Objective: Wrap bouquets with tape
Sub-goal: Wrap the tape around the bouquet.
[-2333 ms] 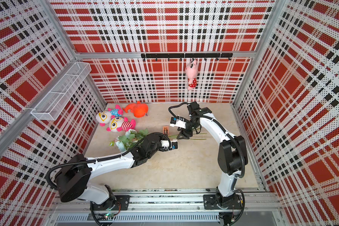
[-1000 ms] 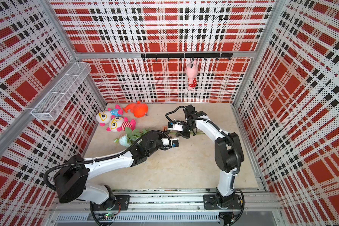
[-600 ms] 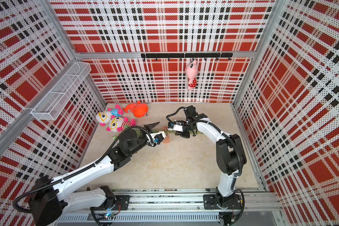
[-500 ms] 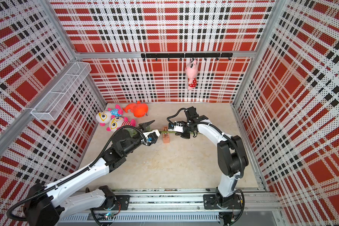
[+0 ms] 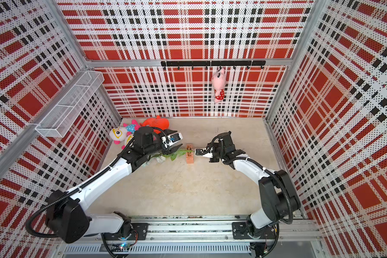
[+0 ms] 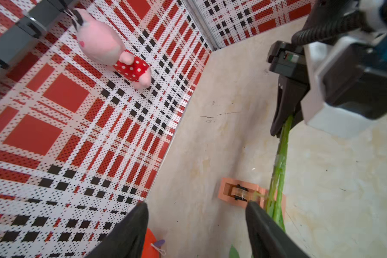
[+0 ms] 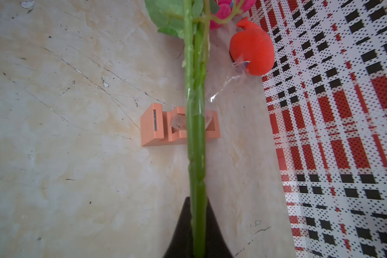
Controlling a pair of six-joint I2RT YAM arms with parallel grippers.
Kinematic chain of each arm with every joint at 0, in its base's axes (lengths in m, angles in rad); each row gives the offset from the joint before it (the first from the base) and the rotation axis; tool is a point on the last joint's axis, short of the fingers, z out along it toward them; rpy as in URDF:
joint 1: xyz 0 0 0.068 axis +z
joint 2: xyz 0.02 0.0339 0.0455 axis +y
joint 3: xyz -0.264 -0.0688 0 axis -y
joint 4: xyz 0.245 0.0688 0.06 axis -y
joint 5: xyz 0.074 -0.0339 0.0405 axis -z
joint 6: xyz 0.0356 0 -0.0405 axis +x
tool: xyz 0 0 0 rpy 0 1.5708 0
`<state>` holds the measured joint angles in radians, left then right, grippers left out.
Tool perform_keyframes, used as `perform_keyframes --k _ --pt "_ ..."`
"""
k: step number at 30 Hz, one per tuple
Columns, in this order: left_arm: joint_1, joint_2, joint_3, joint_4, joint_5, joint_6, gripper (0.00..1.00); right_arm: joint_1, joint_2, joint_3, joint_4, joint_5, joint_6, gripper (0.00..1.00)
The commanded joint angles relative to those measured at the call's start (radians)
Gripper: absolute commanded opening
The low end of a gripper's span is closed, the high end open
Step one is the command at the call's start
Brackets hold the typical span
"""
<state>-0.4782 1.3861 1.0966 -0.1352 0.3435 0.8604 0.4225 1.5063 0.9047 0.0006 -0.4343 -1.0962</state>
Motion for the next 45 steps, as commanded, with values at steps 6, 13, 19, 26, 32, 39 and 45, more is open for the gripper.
perform_keyframes --k 6,13,19,26,32,39,45 --pt "-0.002 0.110 0.109 -0.299 0.084 0.092 0.73 0.074 -0.067 -0.134 0.445 0.092 -0.092 0.00" --pt "0.005 0.154 0.149 -0.396 0.112 0.122 0.73 0.121 -0.070 -0.207 0.636 0.160 -0.144 0.00" --pt "0.011 0.195 0.196 -0.491 0.147 0.154 0.69 0.152 -0.062 -0.242 0.737 0.217 -0.189 0.00" --pt "0.040 0.149 0.204 -0.489 0.231 0.173 0.71 0.173 -0.031 -0.262 0.793 0.258 -0.214 0.00" --pt "0.003 0.084 0.159 -0.410 0.125 0.096 0.74 0.185 -0.007 -0.270 0.851 0.275 -0.223 0.00" --pt "-0.014 0.038 0.074 -0.367 0.057 0.050 0.76 0.203 0.002 -0.259 0.868 0.294 -0.255 0.00" --pt "0.031 0.112 0.097 -0.377 0.039 0.048 0.74 0.205 0.013 -0.266 0.890 0.299 -0.275 0.00"
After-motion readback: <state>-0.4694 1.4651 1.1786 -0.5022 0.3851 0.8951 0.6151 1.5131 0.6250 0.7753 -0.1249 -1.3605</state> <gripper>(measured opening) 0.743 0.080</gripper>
